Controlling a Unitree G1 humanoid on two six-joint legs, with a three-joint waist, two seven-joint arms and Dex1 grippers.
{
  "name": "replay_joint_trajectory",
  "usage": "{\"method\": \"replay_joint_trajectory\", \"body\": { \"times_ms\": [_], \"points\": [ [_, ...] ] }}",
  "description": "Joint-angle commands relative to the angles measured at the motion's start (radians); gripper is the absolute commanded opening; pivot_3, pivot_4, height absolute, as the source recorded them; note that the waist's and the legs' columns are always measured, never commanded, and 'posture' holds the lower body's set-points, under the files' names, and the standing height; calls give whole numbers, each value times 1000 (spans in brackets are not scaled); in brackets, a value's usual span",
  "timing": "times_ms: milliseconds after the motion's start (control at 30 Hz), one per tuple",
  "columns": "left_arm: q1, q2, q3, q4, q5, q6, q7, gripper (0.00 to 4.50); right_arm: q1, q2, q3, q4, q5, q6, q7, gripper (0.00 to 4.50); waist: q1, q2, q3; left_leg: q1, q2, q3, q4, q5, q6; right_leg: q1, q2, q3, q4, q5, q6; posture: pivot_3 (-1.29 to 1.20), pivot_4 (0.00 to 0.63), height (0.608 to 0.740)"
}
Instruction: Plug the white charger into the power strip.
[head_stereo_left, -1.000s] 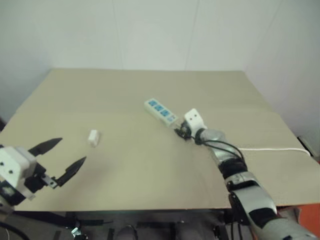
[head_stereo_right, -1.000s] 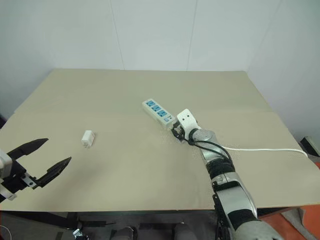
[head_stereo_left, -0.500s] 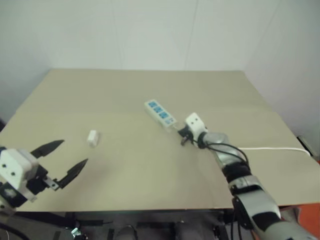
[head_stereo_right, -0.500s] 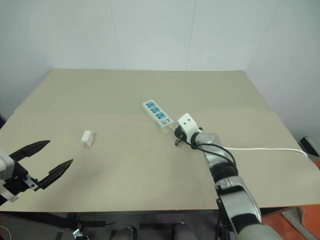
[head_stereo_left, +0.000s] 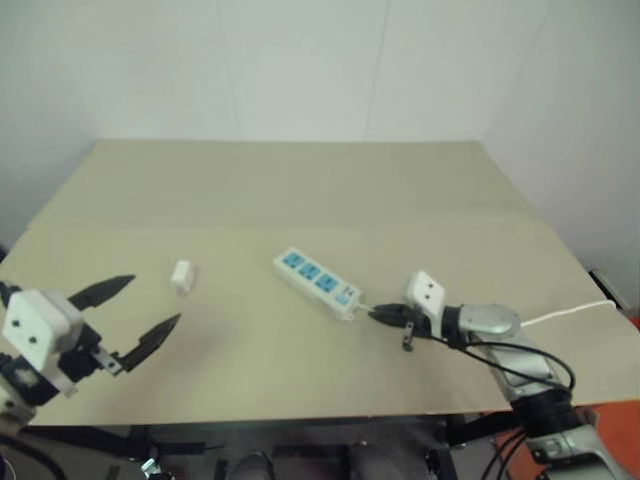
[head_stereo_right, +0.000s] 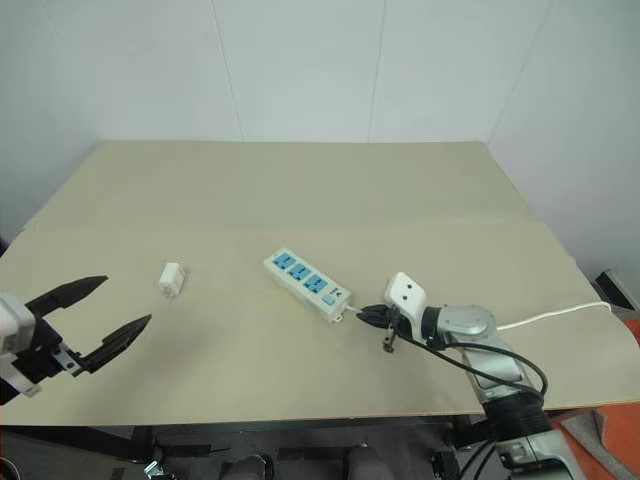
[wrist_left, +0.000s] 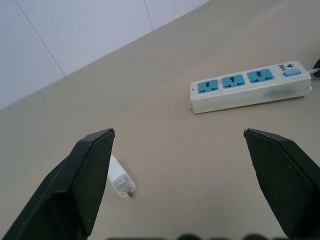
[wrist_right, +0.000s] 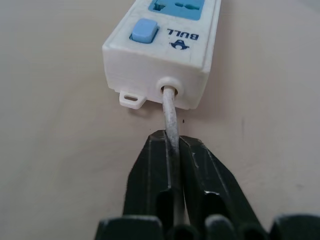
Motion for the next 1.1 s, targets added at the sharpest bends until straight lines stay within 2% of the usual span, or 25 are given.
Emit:
{"method": "replay_joint_trajectory", "body": {
  "times_ms": [33, 133, 300, 367, 467, 667, 800, 1100],
  "points": [
    [-18, 18, -11, -4, -10, -11, -6, 4500, -28, 8, -39, -17, 26, -31, -19, 1656, 1, 0, 0, 0, 0, 0, 0, 0, 0, 0, 0, 0, 0, 0, 0, 0, 150, 740],
    [-26, 19, -18, -3, -10, -11, -6, 4500, -23, 5, -51, -14, 48, -48, -4, 2715, 2, 0, 0, -1, 0, 0, 0, 0, 0, 0, 0, 0, -1, 0, 0, 0, 150, 740],
    [-34, 20, -24, 6, -11, -16, -12, 4500, -8, 50, -116, -37, 182, -65, 35, 4455, 3, 0, 0, -1, 0, 0, 0, 0, 0, 0, 0, 0, 0, 0, 0, 0, 150, 740],
    [-41, 20, -31, 6, -15, -17, -14, 4500, 3, 88, -111, -57, 198, -67, 22, 4455, 2, 0, 0, 0, 0, 0, 0, 0, 0, 1, 0, 0, 0, 0, 0, 0, 150, 740],
    [-55, 20, -45, 7, -13, -14, -13, 4500, 8, 174, -87, -52, 144, -100, -83, 4455, 0, 0, 0, 0, 0, 0, 0, 0, 0, 0, 0, 0, 0, 0, 0, 0, 150, 740],
    [-64, 22, -52, 14, -14, -15, -19, 4500, 14, 253, -38, -29, 74, -125, -178, 4455, 4, 0, 0, -1, 0, 0, 0, 0, 0, 0, 0, 0, 0, 0, 0, 0, 150, 740],
    [-66, 23, -53, 15, -14, -13, -22, 4500, 11, 282, -5, 22, 4, -191, -237, 4455, 2, 0, 0, -1, 0, 0, 0, 0, 0, 0, 0, 0, 0, 0, 0, 0, 150, 740],
    [-65, 19, -56, 12, -13, -15, -26, 4500, -11, 311, 8, 131, -18, -241, -270, 4455, 2, -1, 0, 0, 0, 0, 0, 0, 0, 0, 0, 0, 0, 0, 0, 0, 150, 740]
  ]
}}
